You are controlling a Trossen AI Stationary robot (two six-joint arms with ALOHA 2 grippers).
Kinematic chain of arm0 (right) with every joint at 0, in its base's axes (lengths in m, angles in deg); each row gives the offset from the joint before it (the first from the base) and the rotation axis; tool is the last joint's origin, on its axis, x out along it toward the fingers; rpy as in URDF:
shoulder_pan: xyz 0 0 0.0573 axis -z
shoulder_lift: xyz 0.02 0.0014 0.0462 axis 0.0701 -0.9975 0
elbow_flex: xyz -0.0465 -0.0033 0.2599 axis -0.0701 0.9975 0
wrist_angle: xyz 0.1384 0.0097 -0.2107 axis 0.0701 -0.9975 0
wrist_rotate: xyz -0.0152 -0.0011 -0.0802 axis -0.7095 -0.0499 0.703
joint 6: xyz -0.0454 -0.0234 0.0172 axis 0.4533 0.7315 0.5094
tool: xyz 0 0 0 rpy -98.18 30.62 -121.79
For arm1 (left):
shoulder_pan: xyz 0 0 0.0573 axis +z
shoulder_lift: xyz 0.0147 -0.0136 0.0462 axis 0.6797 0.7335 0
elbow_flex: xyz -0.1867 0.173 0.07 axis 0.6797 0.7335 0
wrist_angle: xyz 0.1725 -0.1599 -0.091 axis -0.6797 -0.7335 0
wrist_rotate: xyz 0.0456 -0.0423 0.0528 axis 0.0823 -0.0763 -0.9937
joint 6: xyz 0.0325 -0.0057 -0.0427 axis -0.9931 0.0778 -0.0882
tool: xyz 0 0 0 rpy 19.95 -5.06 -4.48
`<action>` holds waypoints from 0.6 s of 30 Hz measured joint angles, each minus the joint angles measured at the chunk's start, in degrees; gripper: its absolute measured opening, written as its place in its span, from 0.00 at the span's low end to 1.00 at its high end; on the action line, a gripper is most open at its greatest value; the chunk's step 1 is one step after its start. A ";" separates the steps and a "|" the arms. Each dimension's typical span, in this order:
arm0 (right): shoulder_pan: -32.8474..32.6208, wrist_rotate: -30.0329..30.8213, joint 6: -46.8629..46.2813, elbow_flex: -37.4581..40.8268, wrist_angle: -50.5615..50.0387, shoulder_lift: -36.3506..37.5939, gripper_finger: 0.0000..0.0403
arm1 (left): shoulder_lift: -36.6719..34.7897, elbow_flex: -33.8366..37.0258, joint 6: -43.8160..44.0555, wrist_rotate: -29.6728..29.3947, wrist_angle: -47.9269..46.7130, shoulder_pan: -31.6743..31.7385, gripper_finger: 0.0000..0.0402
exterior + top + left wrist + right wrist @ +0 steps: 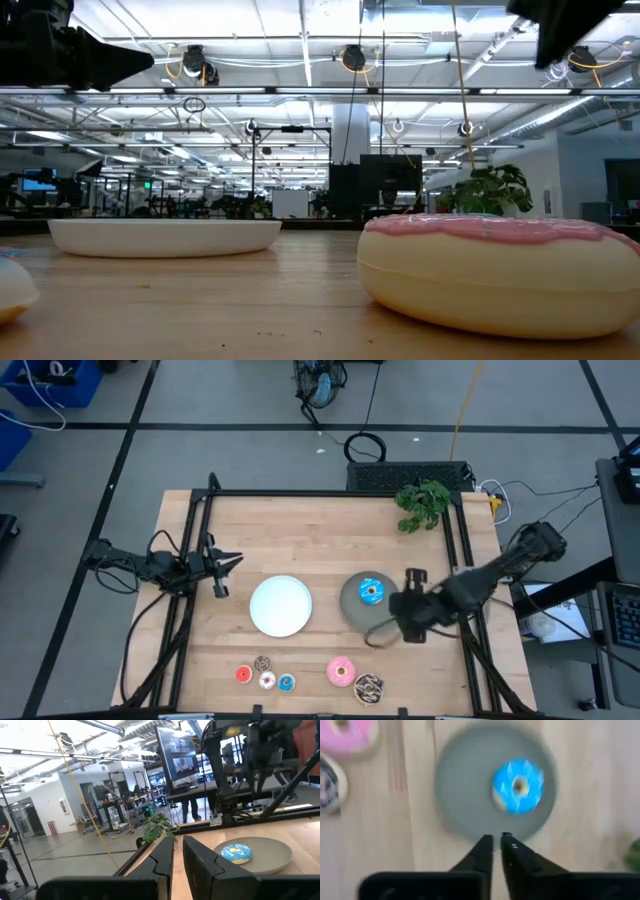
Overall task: Pick & Place donuts
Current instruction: Put the large pink donut in the gray bin
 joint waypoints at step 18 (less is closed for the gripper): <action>-8.00 20.98 17.04 33.26 62.64 2.61 0.00 | -0.02 0.00 -0.06 1.58 4.23 0.00 0.12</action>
